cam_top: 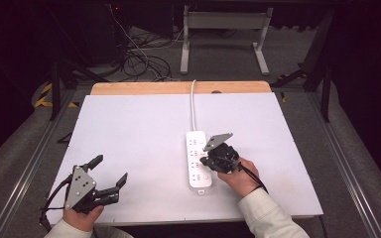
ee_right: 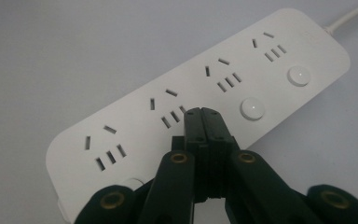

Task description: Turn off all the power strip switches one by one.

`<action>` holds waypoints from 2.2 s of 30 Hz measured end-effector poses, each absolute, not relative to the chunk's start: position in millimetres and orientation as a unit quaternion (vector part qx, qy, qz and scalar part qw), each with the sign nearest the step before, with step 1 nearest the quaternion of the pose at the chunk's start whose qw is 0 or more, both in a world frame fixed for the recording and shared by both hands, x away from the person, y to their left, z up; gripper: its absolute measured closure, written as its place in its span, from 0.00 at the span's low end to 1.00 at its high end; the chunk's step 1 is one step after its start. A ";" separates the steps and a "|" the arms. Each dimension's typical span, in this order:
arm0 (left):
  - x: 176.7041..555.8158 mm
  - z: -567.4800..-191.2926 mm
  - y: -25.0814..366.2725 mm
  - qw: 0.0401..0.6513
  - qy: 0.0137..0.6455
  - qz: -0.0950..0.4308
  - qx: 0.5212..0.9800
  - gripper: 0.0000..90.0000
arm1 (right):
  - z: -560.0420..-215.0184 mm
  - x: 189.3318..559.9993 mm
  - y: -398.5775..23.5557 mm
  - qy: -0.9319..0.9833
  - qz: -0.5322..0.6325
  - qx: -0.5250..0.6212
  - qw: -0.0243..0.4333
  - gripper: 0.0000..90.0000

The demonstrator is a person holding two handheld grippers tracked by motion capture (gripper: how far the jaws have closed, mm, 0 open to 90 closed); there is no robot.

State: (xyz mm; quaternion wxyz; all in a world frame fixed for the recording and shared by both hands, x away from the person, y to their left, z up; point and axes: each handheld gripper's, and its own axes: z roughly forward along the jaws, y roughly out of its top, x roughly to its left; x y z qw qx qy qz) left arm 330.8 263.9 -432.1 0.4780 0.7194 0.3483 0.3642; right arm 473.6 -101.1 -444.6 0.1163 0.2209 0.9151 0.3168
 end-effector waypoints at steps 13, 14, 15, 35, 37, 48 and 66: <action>330.4 -431.8 264.1 0.479 0.348 0.366 0.718 0.15 | -447.4 474.0 -99.9 0.919 0.309 0.217 0.111 1.00; 330.5 -431.7 264.0 0.479 0.348 0.366 0.719 0.15 | -447.6 473.7 -99.6 0.919 0.309 0.216 0.114 1.00; 330.6 -431.6 264.1 0.477 0.346 0.366 0.720 0.15 | -447.6 473.7 -99.6 0.919 0.309 0.216 0.114 1.00; 330.0 -431.5 263.7 0.478 0.348 0.367 0.718 0.14 | -449.4 469.7 -97.5 0.916 0.307 0.225 0.125 1.00; 329.7 -431.2 263.9 0.477 0.347 0.367 0.719 0.14 | -450.3 470.2 -98.7 0.915 0.311 0.226 0.121 1.00; 331.5 -432.1 263.8 0.479 0.351 0.361 0.719 0.14 | -414.5 460.8 -110.5 0.879 0.401 0.219 0.133 1.00; 331.3 -432.4 263.1 0.478 0.351 0.363 0.718 0.14 | -415.4 477.2 -111.2 0.873 0.405 0.232 0.140 1.00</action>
